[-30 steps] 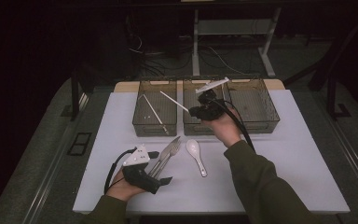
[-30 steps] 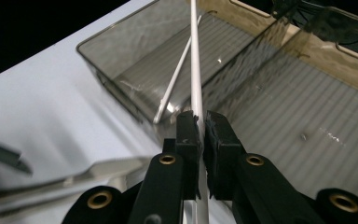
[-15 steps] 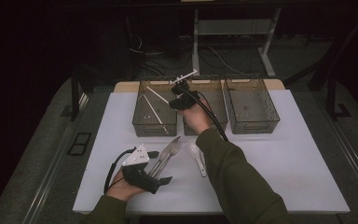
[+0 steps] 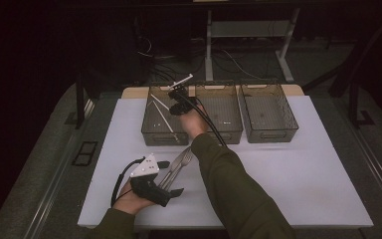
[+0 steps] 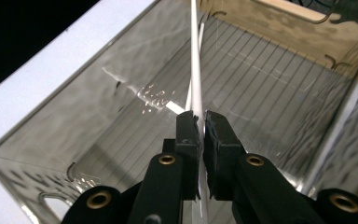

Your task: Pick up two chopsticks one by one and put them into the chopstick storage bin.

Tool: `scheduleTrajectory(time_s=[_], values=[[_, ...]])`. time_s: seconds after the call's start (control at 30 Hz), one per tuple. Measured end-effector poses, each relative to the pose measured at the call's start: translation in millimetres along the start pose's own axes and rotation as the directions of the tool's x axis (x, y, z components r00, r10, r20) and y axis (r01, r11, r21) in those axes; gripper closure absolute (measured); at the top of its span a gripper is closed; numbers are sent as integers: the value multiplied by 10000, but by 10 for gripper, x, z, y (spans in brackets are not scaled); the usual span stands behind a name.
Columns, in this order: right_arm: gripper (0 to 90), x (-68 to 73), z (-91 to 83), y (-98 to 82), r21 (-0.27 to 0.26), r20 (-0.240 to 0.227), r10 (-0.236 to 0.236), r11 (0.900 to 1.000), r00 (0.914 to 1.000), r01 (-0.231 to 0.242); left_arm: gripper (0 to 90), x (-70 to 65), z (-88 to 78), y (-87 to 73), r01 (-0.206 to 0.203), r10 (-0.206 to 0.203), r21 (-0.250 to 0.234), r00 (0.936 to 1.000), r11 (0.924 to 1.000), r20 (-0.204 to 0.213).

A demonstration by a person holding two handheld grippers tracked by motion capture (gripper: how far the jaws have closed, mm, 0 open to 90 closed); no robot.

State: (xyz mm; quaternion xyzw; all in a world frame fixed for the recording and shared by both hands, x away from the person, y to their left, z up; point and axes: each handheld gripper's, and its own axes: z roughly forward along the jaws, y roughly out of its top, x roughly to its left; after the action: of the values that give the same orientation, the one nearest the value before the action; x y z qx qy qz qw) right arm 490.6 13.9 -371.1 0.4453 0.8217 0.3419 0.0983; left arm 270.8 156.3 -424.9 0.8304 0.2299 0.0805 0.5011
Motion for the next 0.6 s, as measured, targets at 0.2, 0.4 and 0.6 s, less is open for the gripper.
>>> scheduleTrajectory(time_s=[0.2, 0.4, 0.6], values=[[704, -30, -4, -29, 26, -127, -156, 9999, 9998, 156, 0, 4, 0, 1, 2, -2, 10, 10000, 10000, 3], [542, -41, -175, -65, -360, -576, -459, 9984, 9973, 439, 0, 6, -1, 0, -24, 24, 17, 10000, 10000, -23], [424, -102, -411, -224, -595, -1077, -719, 9961, 9916, 658, 0, 7, -1, -2, -68, 68, 54, 10000, 10000, -56]])
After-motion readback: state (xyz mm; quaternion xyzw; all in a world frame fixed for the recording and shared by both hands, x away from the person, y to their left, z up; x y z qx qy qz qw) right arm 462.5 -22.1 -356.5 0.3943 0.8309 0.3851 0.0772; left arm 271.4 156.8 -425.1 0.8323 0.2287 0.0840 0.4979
